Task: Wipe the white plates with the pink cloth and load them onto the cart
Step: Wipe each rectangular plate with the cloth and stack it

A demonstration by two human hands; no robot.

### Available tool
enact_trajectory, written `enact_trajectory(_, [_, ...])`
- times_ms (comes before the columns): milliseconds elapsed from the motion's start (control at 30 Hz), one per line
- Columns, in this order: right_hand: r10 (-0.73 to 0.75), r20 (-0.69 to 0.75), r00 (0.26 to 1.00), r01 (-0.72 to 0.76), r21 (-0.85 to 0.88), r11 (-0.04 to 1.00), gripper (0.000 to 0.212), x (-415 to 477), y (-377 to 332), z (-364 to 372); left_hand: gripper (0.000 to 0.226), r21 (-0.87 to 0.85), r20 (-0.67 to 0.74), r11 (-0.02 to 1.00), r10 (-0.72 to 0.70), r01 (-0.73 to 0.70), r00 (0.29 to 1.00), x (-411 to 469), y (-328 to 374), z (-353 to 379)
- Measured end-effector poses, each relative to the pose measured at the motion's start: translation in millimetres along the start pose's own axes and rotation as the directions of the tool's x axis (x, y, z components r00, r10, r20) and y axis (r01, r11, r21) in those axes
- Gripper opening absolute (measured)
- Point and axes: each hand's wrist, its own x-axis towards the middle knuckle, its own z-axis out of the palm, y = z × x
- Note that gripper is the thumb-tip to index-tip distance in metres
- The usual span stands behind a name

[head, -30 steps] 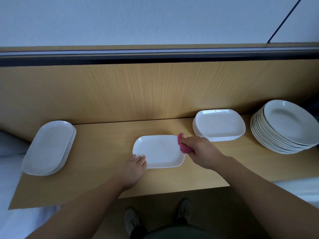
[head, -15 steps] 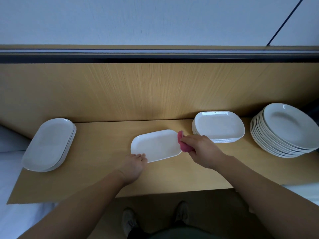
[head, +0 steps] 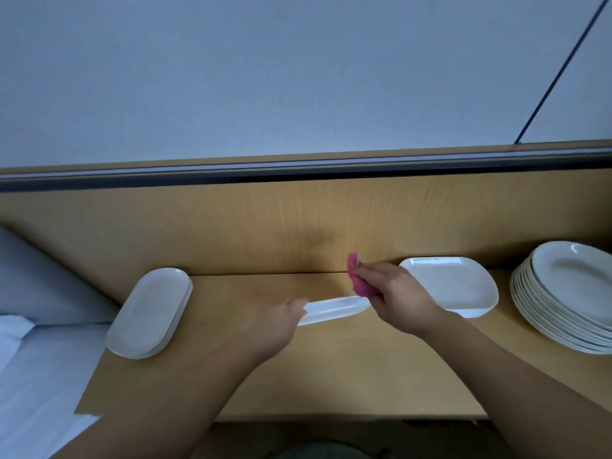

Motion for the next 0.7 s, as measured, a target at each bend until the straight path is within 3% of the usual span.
enact_trajectory(433, [0.036,0.04,0.999,-0.034,-0.046,0.998,0.029,2.7,4.0,23.9,0.022,-0.432,-0.006,0.898,-0.099,0.087,0.995,11.1,-21.3,3.3])
enact_trajectory(700, [0.064,0.118,0.991,-0.057,-0.062,0.996,0.013,13.9,9.5,51.0,0.043,-0.464,0.194,0.849,-0.179,0.251,0.965,27.4,-38.7,-0.5])
